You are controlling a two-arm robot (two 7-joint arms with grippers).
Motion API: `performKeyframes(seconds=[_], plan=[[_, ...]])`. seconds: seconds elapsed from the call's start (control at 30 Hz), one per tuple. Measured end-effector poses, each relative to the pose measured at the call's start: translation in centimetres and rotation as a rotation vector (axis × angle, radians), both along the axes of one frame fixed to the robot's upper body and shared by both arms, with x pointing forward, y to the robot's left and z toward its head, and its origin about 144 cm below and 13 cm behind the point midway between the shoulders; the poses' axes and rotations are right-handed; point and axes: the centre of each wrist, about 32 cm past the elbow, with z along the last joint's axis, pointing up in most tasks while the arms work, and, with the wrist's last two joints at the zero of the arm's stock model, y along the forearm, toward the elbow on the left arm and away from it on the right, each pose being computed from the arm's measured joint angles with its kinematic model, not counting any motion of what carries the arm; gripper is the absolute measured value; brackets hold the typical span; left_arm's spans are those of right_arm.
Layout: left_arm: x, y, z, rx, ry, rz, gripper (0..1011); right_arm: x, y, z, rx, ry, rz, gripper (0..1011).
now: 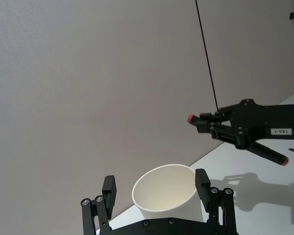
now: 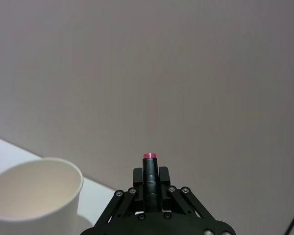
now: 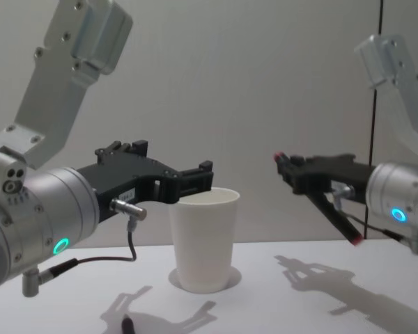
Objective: Place the pen into the pen holder.
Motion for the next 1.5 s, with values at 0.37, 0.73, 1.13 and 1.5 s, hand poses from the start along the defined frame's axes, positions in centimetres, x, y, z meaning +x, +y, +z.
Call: performKeyframes(seconds=[0.37,0.73,1.13,1.5], plan=[[0.0,0.0,0.0,0.000,0.000,0.000,1001,1.6,2.3,0.6,0.088,-0.183,0.038,172],[0.0,0.0,0.0,0.000,0.000,0.000,1001,3.9,5.6,2.0,0.189,-0.356,0.091,172],[0.0,0.0,0.0,0.000,0.000,0.000,1001,6.7,9.7,2.9,0.280,-0.480,0.150,172],[0.0,0.0,0.0,0.000,0.000,0.000,1001,7.2,10.4,2.2,0.306,-0.489,0.160,172]])
